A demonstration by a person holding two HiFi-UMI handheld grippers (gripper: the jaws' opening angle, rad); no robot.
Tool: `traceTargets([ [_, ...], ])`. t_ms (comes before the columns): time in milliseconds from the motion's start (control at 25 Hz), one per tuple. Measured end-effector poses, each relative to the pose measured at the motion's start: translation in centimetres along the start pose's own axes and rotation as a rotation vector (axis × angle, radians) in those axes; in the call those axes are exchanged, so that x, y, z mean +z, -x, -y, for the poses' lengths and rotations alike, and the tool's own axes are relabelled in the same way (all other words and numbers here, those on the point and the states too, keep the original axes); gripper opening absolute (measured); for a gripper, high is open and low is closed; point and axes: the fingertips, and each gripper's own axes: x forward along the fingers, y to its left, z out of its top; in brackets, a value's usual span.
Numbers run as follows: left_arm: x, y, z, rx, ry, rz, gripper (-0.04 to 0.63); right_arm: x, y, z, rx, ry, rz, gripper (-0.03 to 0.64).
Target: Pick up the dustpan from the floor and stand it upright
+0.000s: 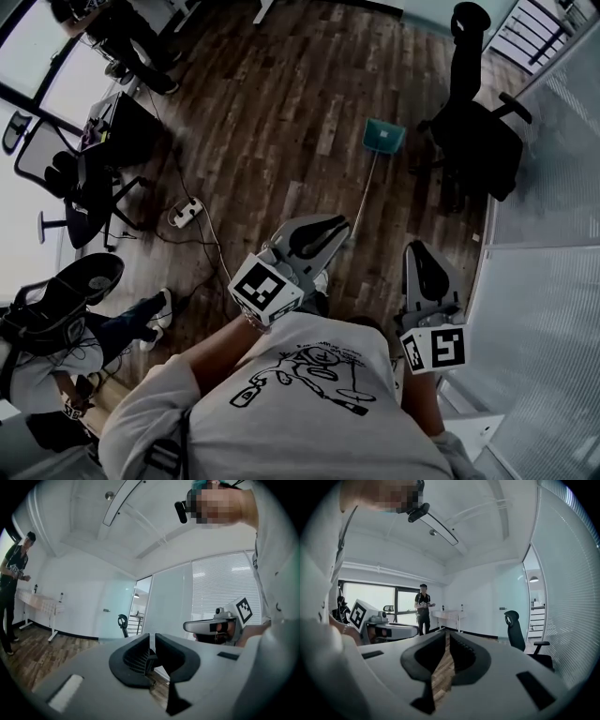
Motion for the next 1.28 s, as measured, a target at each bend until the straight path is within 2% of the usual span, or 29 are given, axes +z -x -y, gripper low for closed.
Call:
traceTargets([
  [440, -1.7, -5.3, 0.9, 0.012, 0.024, -0.033, 0.034, -1.5, -0.4, 5.0, 0.036, -0.011, -0.016, 0.026],
  [680, -4.6, -8.0, 0.6, 0.014, 0.034, -0.078, 0.034, -4.5, -1.1, 7.3, 0.059, -0.004, -0.048, 0.026],
  [1000, -12.0, -10.5, -0.9, 0.025, 0.059, -0.113, 0.034, -13.1, -3.2, 9.4, 0.098, -0.001, -0.101, 0.026],
  [1280, -25.1, -11.2, -3.1, 0.006, 0.042, -0.156, 0.034, -26.5, -4.9, 9.1, 0.135, 0.013, -0.123, 0.028],
])
